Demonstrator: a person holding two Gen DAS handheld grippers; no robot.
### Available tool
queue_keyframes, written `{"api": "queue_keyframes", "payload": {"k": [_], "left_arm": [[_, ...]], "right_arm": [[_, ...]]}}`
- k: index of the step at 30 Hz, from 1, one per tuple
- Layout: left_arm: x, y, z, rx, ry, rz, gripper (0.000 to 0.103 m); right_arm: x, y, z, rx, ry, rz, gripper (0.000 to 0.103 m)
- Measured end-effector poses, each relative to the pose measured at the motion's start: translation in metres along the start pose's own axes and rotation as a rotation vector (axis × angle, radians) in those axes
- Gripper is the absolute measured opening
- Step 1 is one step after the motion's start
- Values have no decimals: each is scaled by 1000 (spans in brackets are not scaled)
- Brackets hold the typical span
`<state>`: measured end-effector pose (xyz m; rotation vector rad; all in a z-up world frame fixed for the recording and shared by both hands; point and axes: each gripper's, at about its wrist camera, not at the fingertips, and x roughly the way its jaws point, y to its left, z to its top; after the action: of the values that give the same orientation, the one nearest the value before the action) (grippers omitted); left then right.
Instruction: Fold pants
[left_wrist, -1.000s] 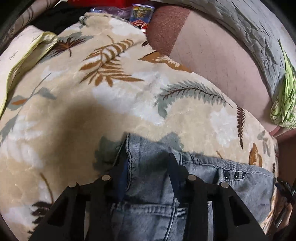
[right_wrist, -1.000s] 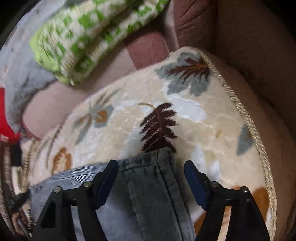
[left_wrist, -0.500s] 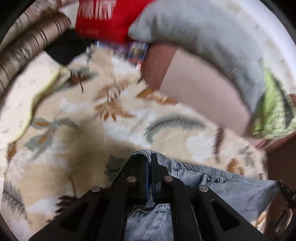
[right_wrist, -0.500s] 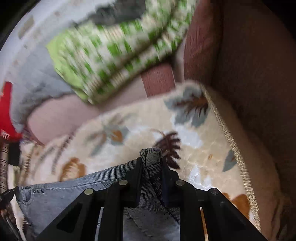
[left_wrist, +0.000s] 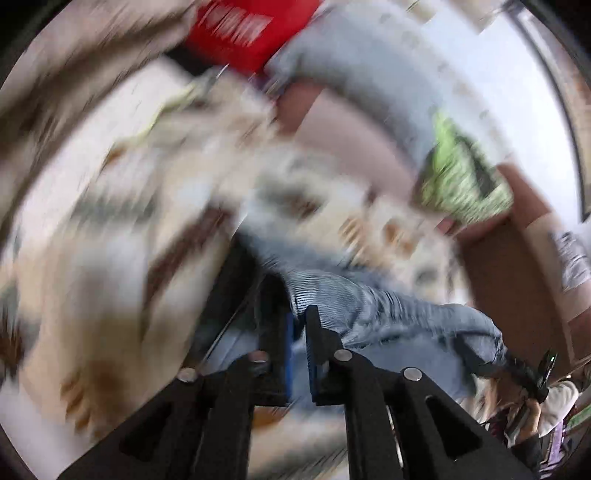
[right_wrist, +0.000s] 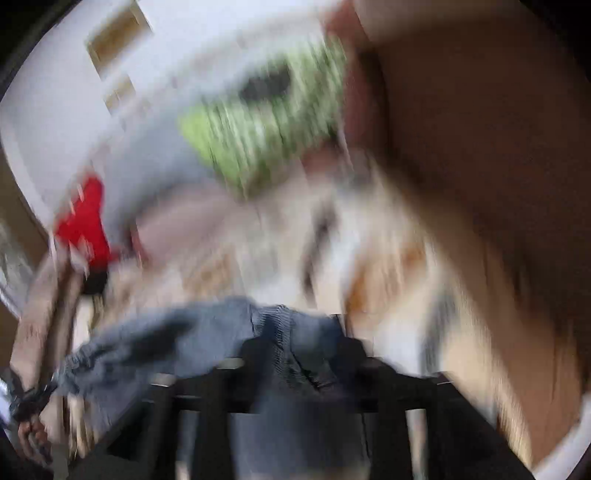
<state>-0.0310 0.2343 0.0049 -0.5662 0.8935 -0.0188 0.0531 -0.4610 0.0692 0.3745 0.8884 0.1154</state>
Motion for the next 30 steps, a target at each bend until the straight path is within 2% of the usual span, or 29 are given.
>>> {"api": "queue_keyframes", "payload": {"k": [1, 2, 3, 4, 6, 9, 12, 15, 16, 17, 18, 19, 20, 21, 22, 24, 26, 29, 30], "left_arm": [[2, 13, -11, -17, 27, 67, 8], [-2, 21, -16, -40, 26, 96, 8], [-6, 25, -17, -67, 10, 92, 10], [-12, 27, -16, -93, -7, 81, 13], [-18, 16, -10, -93, -38, 88, 33], [-13, -19, -7, -24, -48, 56, 43], [12, -48, -11, 50, -25, 73, 47], [46, -61, -20, 102, 23, 125, 47], [56, -61, -25, 118, 42, 158, 47], [68, -57, -28, 122, 61, 189, 47], [75, -54, -31, 121, 74, 200, 47], [81, -50, -34, 114, 88, 204, 47], [86, -42, -37, 99, 93, 198, 47], [87, -40, -38, 103, 83, 189, 47], [86, -39, -39, 115, 77, 188, 47], [88, -41, -39, 151, 77, 204, 48], [89, -44, -39, 170, 72, 213, 48], [91, -45, -41, 183, 57, 214, 48], [91, -45, -41, 185, 55, 213, 48]], "right_arm": [[8, -16, -27, 37, 82, -18, 75], [10, -32, -52, 82, 126, -43, 75], [6, -48, -73, 143, 141, -64, 75], [0, -57, -83, 188, 134, -63, 75], [-20, -70, -90, 282, 81, -23, 76], [-26, -72, -75, 332, 74, 16, 76], [-16, -58, -45, 286, 73, 40, 76], [23, -49, -11, 266, 150, 46, 76], [40, -44, -3, 231, 189, 27, 75], [61, -38, 4, 184, 244, -29, 73], [73, -36, 3, 166, 292, -53, 56], [93, -33, 3, 145, 364, -74, 18], [99, -27, 3, 106, 377, -121, 16], [99, -21, 3, 60, 368, -145, 10], [95, -10, 7, -3, 344, -162, 7], [84, 4, 15, -73, 288, -192, 7], [73, 18, 31, -137, 195, -246, 7], [70, 24, 48, -138, 76, -224, 6], [79, 22, 47, -131, 68, -227, 7]]}}
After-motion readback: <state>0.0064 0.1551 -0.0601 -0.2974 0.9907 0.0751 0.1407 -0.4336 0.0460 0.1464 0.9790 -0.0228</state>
